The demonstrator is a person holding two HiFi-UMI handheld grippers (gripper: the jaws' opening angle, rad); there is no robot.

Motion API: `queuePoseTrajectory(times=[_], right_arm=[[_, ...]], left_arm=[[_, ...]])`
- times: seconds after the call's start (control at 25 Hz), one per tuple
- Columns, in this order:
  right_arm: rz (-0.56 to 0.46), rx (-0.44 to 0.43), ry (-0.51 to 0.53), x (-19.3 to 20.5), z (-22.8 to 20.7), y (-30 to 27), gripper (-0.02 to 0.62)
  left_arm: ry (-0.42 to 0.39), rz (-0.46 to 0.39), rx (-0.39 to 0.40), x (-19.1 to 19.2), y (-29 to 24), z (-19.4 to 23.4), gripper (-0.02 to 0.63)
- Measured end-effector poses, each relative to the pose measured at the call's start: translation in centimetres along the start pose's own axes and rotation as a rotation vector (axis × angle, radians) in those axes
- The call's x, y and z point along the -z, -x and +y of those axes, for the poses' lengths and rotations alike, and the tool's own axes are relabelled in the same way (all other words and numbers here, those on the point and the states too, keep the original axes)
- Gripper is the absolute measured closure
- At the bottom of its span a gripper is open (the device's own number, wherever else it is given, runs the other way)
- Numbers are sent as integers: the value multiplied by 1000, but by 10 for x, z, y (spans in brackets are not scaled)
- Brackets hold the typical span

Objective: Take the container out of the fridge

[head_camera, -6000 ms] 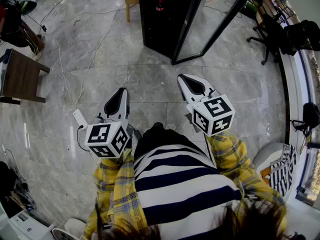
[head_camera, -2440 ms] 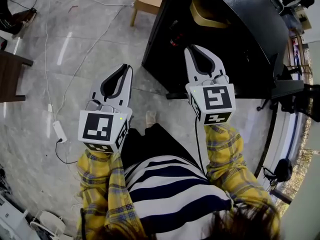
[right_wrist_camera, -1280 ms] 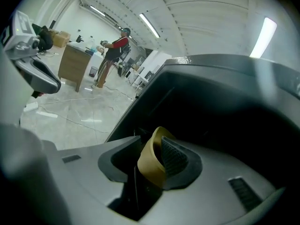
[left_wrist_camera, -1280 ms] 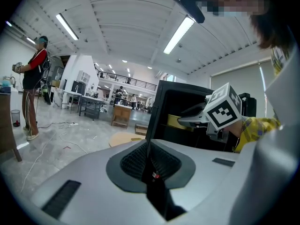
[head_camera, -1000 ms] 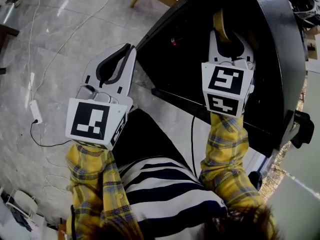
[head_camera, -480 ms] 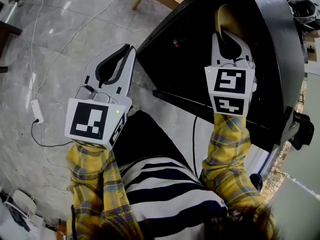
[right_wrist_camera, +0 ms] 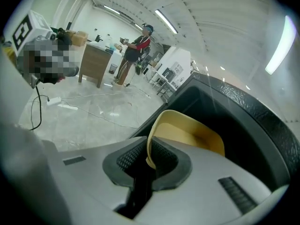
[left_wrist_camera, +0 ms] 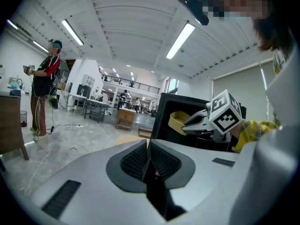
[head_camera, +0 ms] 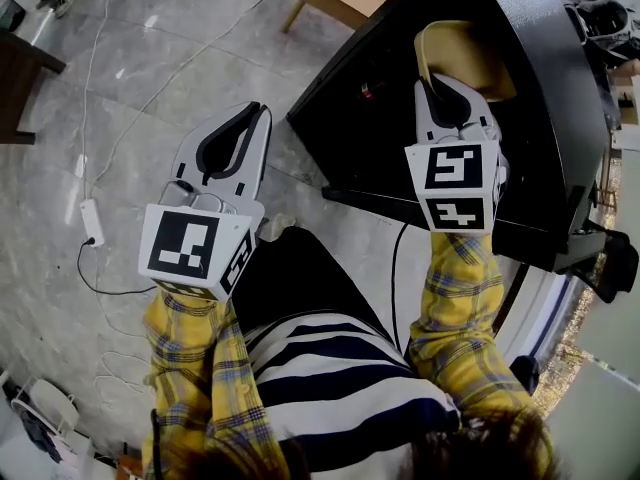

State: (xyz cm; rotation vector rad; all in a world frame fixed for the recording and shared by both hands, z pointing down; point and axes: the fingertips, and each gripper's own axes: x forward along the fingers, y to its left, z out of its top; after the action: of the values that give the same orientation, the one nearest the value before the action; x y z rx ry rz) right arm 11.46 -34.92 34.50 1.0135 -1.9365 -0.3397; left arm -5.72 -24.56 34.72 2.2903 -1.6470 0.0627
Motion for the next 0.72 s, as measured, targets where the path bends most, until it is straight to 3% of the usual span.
queuePoseTrajectory(times=[0.72], right_arm=[[-74, -127, -16, -26, 82, 64, 548]], left_arm=[[-21, 9, -72, -3, 96, 21, 571]])
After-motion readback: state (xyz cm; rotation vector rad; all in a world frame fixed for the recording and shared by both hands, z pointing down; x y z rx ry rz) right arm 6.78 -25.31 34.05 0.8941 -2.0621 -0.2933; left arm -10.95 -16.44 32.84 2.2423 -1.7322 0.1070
